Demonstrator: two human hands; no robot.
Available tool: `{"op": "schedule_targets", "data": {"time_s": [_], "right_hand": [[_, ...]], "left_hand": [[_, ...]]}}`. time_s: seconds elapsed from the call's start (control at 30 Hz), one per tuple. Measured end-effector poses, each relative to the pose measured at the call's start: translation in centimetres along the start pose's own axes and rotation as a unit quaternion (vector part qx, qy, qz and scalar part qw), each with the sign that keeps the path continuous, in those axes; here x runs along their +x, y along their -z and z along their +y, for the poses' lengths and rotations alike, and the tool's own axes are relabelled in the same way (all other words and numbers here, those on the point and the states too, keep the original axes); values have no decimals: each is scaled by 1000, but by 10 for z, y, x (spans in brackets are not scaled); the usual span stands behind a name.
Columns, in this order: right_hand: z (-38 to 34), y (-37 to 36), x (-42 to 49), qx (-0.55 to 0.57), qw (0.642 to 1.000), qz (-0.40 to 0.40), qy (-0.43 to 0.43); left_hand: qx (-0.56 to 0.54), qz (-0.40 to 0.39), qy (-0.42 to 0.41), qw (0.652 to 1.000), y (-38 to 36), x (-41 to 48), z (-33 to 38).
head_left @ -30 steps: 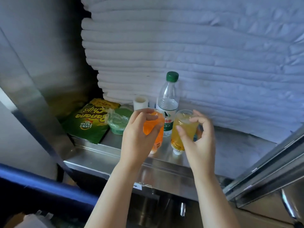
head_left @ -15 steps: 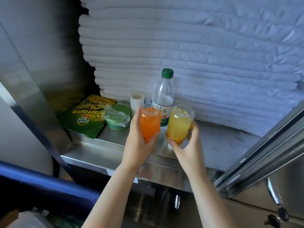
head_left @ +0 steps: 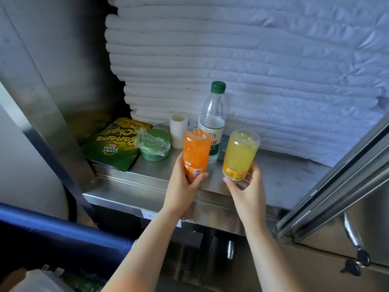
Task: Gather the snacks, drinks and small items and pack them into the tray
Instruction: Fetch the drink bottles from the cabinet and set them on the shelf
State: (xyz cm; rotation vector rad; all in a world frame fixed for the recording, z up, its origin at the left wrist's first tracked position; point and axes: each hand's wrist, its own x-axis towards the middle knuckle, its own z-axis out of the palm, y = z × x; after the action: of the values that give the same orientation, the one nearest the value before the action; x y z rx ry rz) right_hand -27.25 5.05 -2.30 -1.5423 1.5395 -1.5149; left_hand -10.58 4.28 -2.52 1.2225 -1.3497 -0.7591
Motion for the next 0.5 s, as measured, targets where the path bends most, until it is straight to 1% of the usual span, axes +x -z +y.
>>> {"op": "schedule_targets", "data": {"time_s": [0.17,0.23,0.33,0.4,0.5], "right_hand": [[6,11,-4,-6,1000,26,13],[7,18,-6,-50,997,39,49],[11,29,-8,-155,982,29,105],[10,32,-11,-196,975,20,102],[7,36,-12,-218,972,10,86]], "left_hand": [[8,3,-14,1000,1,1,-2],[6,2,-15,1000,1,2,-3],[0,5,-13,1000,0,2,-5],[-2,3,-18,1000,0,2,-6],[2,-1,-24,1000,0,2,-5]]}}
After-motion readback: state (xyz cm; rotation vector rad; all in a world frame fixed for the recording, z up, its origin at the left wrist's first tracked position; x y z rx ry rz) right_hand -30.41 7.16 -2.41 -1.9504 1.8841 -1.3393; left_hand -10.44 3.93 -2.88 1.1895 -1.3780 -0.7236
